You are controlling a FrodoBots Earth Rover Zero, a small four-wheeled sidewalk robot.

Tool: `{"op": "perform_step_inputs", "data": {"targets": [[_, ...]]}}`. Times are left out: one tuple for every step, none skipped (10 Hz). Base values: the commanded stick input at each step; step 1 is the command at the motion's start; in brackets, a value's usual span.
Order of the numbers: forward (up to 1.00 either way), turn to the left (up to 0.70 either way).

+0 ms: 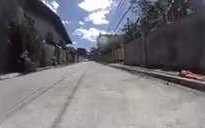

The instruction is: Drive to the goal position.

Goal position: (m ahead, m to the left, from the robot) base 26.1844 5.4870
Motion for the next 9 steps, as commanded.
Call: {"op": "perform_step_inputs", "data": {"targets": [[1.0, 0.0], [1.0, 0.0], [1.0, 0.0], [1.0, 0.0], [1.0, 0.0], [1.0, 0.0], [1.0, 0.0], [1.0, 0.0], [1.0, 0.0]]}}
